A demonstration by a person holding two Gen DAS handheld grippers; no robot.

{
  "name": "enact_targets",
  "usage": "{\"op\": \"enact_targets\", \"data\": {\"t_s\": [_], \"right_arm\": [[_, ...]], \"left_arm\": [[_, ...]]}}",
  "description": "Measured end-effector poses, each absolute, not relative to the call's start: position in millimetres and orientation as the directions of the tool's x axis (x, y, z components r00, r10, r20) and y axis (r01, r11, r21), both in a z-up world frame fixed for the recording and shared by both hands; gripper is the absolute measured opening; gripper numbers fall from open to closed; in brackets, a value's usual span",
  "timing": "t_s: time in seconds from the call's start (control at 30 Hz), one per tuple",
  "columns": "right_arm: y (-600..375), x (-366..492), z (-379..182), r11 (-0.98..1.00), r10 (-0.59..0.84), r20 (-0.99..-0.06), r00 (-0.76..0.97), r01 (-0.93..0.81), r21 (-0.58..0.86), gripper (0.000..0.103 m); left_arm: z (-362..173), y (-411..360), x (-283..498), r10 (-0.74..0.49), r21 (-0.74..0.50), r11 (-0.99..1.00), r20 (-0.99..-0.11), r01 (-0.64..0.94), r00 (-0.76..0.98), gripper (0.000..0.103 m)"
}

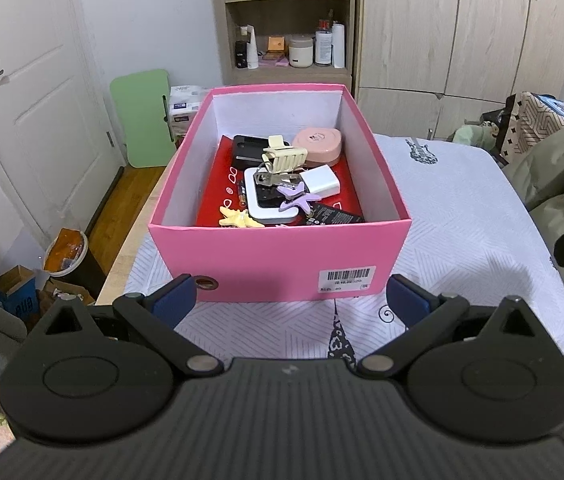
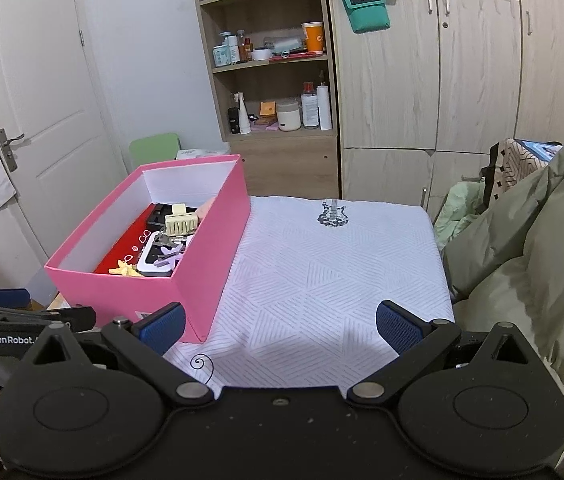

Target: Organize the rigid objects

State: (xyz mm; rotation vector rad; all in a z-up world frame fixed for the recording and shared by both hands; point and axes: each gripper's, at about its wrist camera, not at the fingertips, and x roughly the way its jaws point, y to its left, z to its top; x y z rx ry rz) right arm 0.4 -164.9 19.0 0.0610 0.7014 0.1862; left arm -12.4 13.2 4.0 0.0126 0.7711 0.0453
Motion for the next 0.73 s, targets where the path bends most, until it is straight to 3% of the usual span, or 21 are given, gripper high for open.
{"op": "enact_targets", "data": {"t_s": [0.73], "right_arm": [[-165.3, -4.2, 18.4, 0.986, 0.167, -0.638, 0.752, -0.135, 0.099, 0.103]], "left_arm": [[4.8, 11.8, -15.1, 0.053, 0.044, 0.999, -0.684, -0.032, 0.728, 0.103]]}}
